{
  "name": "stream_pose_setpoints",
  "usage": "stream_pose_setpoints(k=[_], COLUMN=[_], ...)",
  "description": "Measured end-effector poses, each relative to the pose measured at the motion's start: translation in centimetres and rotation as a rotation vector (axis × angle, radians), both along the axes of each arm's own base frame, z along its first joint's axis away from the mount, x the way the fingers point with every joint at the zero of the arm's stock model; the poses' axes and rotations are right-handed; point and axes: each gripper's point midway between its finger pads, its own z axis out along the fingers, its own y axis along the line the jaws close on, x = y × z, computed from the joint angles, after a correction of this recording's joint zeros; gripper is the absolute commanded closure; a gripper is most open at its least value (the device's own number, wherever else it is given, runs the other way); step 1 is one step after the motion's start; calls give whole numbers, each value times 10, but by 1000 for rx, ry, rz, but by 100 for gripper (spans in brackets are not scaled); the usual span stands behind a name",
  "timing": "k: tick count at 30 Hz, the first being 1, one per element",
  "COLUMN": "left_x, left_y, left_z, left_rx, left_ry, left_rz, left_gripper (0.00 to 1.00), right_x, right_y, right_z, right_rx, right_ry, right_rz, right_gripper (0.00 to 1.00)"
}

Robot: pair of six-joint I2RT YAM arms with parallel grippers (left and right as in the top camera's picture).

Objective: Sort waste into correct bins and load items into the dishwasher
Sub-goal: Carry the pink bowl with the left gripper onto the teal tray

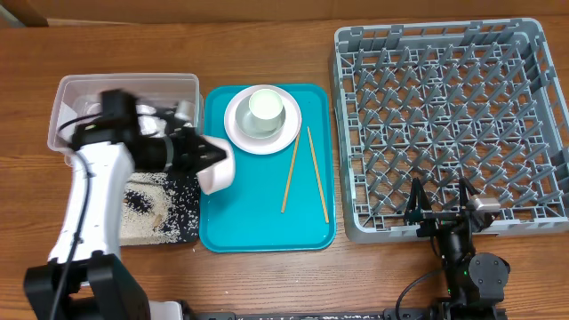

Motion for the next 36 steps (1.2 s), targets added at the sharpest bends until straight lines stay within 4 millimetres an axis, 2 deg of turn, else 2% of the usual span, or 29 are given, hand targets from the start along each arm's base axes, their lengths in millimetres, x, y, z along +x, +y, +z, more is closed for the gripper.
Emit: stream_pose_setpoints(k=[6, 11, 15, 22, 31, 34, 36], left_x=[-6, -20, -28, -34, -28, -28, -28], left_y=[-50, -73, -85, -93, -84, -84, -83], left_z=[-23, -42, -49, -53, -54, -63, -75], left_rx=[217, 435, 563, 728, 802, 822, 842], left_ry=[0, -13, -44, -119, -146, -124, -94], left_rz=[-94, -129, -137, -128, -81, -90, -102], left_gripper=[96, 96, 96, 96, 93, 92, 95], right_x=[0, 0, 0, 0, 0, 0, 0], right_y=[0, 0, 0, 0, 0, 0, 0], right_z=[0, 0, 0, 0, 0, 0, 0], right_rx=[0, 0, 0, 0, 0, 0, 0], right_ry=[0, 0, 0, 0, 0, 0, 1], right_rz=[0, 0, 0, 0, 0, 0, 0], right_gripper=[0, 0, 0, 0, 0, 0, 0])
